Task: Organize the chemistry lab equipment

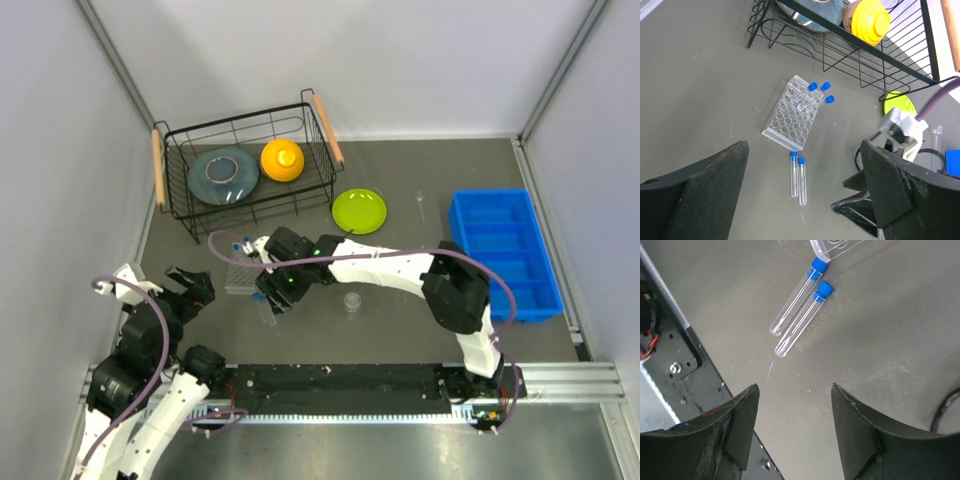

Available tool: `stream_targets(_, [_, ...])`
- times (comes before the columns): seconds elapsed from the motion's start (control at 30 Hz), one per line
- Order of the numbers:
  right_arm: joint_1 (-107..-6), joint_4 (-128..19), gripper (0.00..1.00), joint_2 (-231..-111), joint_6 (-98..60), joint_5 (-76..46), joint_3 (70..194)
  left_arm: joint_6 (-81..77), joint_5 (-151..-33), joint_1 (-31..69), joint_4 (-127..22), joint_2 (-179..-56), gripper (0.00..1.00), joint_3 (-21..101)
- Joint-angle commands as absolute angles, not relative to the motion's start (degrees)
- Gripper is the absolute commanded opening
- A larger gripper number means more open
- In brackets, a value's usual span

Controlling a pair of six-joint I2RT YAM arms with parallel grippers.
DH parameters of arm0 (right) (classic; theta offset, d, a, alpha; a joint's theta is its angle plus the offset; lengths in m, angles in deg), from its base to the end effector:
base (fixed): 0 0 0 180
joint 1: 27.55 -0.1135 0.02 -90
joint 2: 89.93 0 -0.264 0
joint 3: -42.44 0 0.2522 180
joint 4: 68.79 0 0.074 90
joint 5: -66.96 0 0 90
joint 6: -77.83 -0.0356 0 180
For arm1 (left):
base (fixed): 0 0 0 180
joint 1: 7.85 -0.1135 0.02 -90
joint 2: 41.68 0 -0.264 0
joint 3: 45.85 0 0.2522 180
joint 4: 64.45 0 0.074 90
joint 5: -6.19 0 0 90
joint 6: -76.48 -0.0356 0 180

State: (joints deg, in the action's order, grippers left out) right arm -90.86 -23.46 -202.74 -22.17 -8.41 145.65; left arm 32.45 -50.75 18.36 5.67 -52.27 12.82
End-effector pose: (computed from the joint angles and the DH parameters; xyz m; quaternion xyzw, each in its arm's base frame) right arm 0.1866 0.3912 0.2260 -0.4586 0.8280 0.2758 0.1673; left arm 0.0312 0.0063 0.3107 -0.2931 0.7559 -0.1250 0.5720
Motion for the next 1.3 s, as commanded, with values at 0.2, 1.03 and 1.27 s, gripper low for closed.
stream_targets(0.2, [-94.6, -26.6, 0.59, -209.3, -29.3, -22.1, 152.3, 29.6, -47.1, 18.2, 6.6, -46.3, 0.99, 14.1])
stream_targets(1.03, [-96.5, -24.8, 0.59, -215.5, -29.6, -22.2, 156.9, 29.6, -46.3, 18.2, 4.4, -33.2, 0.99, 11.7])
stream_targets(1.27, [-96.5, -23.9, 0.59, -217.3, -29.7, -22.9, 158.0, 29.3, -46.6, 18.1, 4.2, -32.9, 0.99, 11.5])
